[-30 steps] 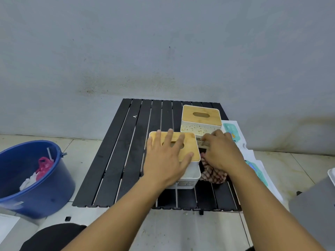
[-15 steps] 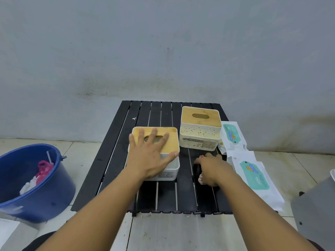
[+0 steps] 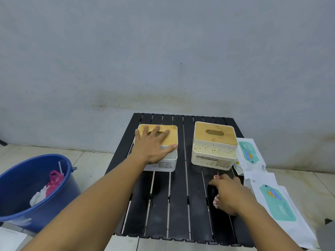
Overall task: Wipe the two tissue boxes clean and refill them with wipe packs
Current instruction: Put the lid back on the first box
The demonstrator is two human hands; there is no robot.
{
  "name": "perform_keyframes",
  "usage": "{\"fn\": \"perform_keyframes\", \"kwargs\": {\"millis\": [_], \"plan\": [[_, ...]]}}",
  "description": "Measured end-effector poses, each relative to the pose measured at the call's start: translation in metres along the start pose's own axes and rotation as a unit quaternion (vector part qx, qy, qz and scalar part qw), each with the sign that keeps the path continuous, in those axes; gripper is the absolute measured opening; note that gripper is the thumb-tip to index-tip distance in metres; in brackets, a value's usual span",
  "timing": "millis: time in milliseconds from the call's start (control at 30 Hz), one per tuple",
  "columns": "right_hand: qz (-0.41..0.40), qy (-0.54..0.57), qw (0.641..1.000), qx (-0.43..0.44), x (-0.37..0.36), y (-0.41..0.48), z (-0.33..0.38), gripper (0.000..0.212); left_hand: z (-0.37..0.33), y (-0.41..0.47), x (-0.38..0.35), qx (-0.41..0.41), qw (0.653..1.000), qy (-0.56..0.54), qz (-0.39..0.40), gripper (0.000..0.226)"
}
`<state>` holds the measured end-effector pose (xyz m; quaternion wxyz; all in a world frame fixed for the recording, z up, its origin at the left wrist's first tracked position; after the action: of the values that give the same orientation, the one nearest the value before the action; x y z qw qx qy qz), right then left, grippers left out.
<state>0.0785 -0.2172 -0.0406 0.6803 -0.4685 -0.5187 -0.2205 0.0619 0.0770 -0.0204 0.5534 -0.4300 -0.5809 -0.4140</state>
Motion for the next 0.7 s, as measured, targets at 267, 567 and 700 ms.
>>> {"fn": "perform_keyframes", "kwargs": {"millis": [267,567,700], "plan": [[-0.011,0.013,1.000,0.000,0.000,-0.002,0.003,0.062,0.004,0.005,-0.002,-0.008,1.000,-0.001,0.000,0.105],[-0.041,0.030,0.999,-0.015,-0.005,-0.001,0.005,0.059,-0.088,0.008,0.001,-0.112,0.988,-0.020,-0.103,0.077],[-0.050,0.025,0.998,-0.019,-0.008,0.003,0.002,0.056,-0.138,0.021,-0.007,-0.157,0.985,-0.029,-0.067,0.072]]}}
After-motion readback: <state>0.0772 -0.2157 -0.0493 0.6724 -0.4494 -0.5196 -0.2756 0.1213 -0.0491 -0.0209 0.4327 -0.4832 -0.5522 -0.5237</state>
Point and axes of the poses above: each hand's wrist, its own y-axis towards the middle knuckle, its own x-axis out of the back of the hand, z = x × y, the point moved 2 cm from there along y, towards the middle knuckle, and after that the axes turned 1 degree about z, right-handed, at the moved point
